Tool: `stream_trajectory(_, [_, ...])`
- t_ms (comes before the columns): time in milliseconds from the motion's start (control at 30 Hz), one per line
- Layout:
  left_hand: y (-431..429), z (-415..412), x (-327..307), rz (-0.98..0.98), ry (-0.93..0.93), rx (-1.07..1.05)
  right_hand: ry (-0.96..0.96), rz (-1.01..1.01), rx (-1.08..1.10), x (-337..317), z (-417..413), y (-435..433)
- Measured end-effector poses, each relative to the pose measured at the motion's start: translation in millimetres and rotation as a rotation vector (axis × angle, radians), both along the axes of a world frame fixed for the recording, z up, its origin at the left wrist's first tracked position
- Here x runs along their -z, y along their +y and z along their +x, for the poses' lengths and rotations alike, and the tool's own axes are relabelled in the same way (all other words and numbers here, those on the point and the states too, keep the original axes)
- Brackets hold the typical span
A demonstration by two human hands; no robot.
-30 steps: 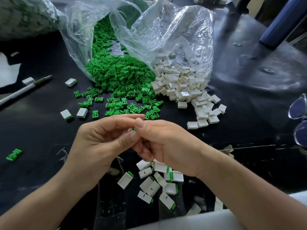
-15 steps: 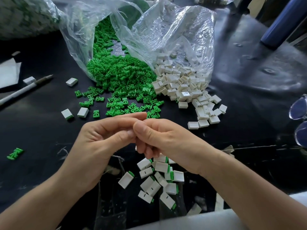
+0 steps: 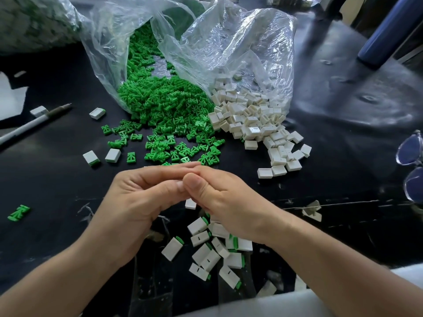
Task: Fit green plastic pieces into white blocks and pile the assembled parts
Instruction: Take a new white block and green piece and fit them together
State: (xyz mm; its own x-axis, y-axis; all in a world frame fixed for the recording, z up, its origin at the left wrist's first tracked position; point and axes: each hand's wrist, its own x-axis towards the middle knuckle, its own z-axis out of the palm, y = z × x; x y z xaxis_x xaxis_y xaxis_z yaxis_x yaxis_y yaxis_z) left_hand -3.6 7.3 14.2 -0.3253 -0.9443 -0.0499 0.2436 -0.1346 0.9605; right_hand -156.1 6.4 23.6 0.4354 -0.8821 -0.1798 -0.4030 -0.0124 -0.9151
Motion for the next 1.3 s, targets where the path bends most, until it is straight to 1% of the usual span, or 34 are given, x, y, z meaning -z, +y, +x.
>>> stream_trajectory(400, [0, 0, 1, 0.01, 0.038, 0.003, 0.03, -0.012, 0.025, 1, 1, 0])
stream_trajectory(633, [-1, 0, 0, 0.04, 0.059, -0.002, -0.038, -0.016, 0.018, 4, -1, -1])
stream_trajectory(800, [-1, 0, -3, 0.03, 0.042, 0.015, -0.041, -0.024, 0.016, 5, -2, -2])
stream_trajectory(967, [-2, 2, -1, 0.025, -0.047, -0.039, 0.053, -0.177, 0.05, -1, -5, -4])
stream_trajectory(1033, [-2, 3, -2, 0.017, -0.068, -0.056, 0.14, -0.249, 0.089, -2, -11, -8])
stream_trajectory(1200, [3, -1, -6, -0.049, -0.251, -0.041, 0.413, -0.403, 0.299, 4, -38, -26])
stream_trajectory(1300, [9, -6, -9, -0.025, -0.264, 0.047, 0.581, -0.487, 0.456, 10, -54, -38])
